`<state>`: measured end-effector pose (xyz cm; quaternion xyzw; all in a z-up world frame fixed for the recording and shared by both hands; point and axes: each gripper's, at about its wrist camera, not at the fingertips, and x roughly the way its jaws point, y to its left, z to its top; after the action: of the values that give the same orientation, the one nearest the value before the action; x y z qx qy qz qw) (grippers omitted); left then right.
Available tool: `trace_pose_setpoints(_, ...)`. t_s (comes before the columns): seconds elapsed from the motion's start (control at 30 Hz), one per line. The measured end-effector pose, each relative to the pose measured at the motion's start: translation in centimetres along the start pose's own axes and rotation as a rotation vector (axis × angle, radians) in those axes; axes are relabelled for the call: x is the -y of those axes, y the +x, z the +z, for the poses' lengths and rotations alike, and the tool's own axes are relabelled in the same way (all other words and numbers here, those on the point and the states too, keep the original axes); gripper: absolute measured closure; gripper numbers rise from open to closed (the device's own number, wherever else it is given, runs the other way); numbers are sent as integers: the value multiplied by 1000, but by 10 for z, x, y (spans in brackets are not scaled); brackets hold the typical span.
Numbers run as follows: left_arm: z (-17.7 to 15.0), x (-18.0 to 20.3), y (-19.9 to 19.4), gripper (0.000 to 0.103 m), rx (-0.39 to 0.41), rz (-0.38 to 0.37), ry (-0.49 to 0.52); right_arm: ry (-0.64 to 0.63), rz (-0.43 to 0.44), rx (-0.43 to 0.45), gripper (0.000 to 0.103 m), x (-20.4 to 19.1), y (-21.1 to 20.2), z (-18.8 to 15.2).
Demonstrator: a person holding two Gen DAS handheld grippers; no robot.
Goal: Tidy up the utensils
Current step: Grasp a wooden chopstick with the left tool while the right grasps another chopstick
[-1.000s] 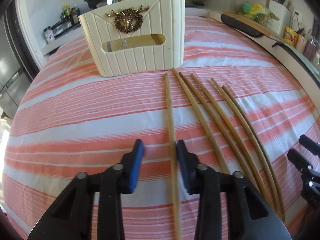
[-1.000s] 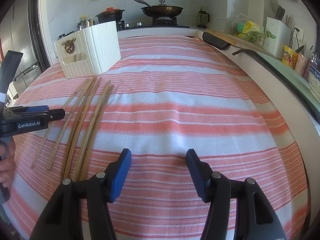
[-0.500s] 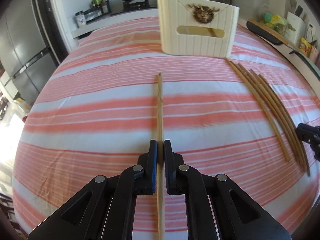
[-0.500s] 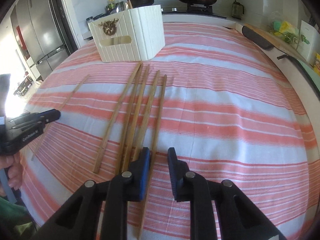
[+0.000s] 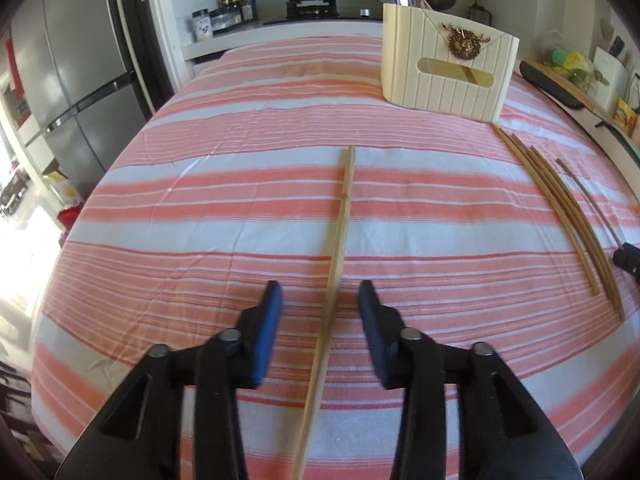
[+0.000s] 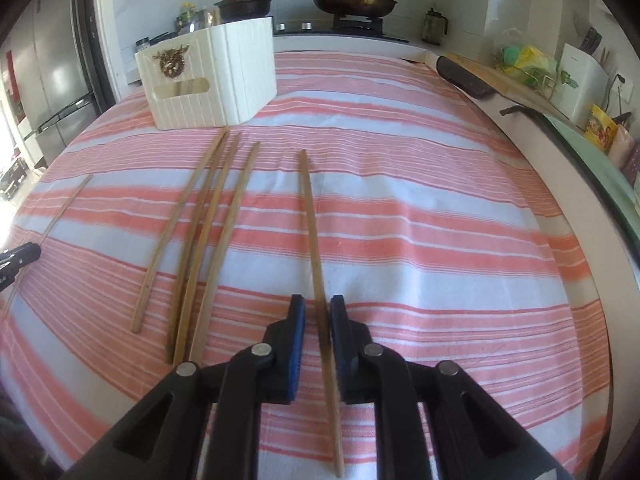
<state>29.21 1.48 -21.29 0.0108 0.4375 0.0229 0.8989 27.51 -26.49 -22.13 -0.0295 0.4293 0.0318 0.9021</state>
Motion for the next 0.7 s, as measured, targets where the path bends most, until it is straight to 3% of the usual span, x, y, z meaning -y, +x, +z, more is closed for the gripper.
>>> trace_pose_setpoints(0.07, 1, -1, 2, 36, -3, 4, 0, -33, 6, 11, 57, -6, 0, -3)
trace_pose_setpoints(0.23, 4, -4, 6, 18, -11, 27, 6, -33, 23, 50, 56, -4, 1, -7)
trace_pose_setpoints(0.37, 2, -16, 11, 7, -21, 10, -51, -29, 25, 57, 56, -4, 2, -6)
trace_pose_setpoints(0.7, 1, -18, 13, 3, -28, 11, -68, -17, 22, 67, 56, -3, 2, -7)
